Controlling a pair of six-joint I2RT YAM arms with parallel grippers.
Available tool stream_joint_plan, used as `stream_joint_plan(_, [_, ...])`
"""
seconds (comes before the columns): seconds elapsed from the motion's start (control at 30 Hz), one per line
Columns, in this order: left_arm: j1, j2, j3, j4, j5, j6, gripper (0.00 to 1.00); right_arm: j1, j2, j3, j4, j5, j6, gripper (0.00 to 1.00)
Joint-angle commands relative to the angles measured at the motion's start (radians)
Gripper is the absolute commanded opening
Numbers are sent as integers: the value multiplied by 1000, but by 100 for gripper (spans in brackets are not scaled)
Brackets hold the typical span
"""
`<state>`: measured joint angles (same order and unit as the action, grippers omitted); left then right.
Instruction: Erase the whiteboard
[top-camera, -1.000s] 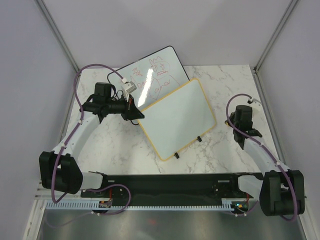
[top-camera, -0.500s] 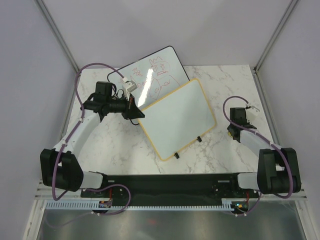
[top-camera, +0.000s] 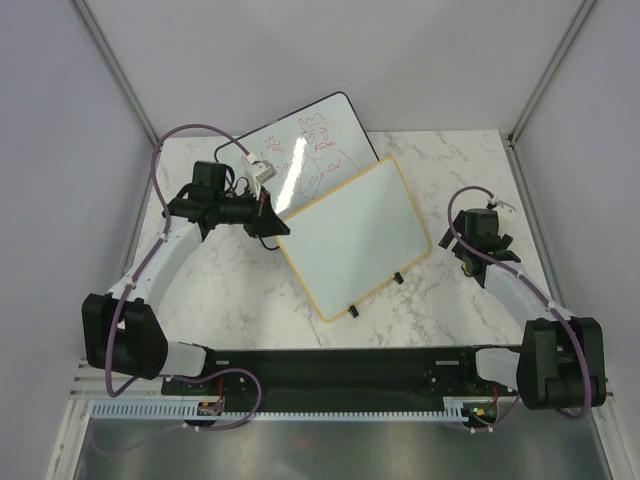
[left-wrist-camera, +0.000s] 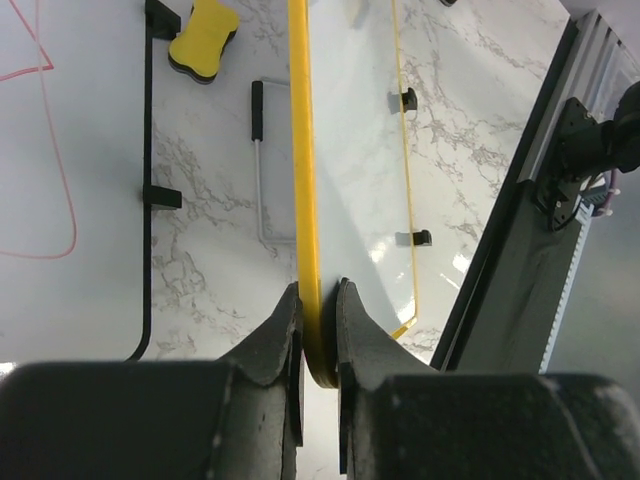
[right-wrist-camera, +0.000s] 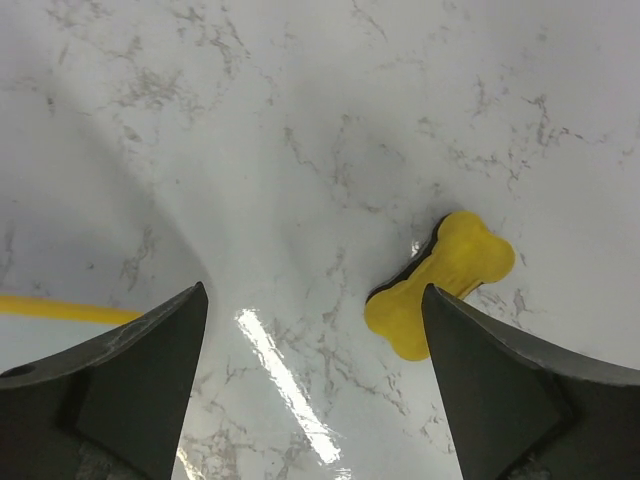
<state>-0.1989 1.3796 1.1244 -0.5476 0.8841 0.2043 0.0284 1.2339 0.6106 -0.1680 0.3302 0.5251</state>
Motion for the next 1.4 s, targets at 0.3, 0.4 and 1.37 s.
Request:
stream_joint_plan(0.3, [-20,19,23,-25,-122,167,37,7,-53,20,59,-134,-62,94])
stream_joint_plan(0.4, [-19,12,26,-25,-109,165,39,5,-63,17,61,-135,-65,94])
stream_joint_plan(1.37, [33,-287,89,-163,-546,84,99,5,-212,23,61,-185,-108,98])
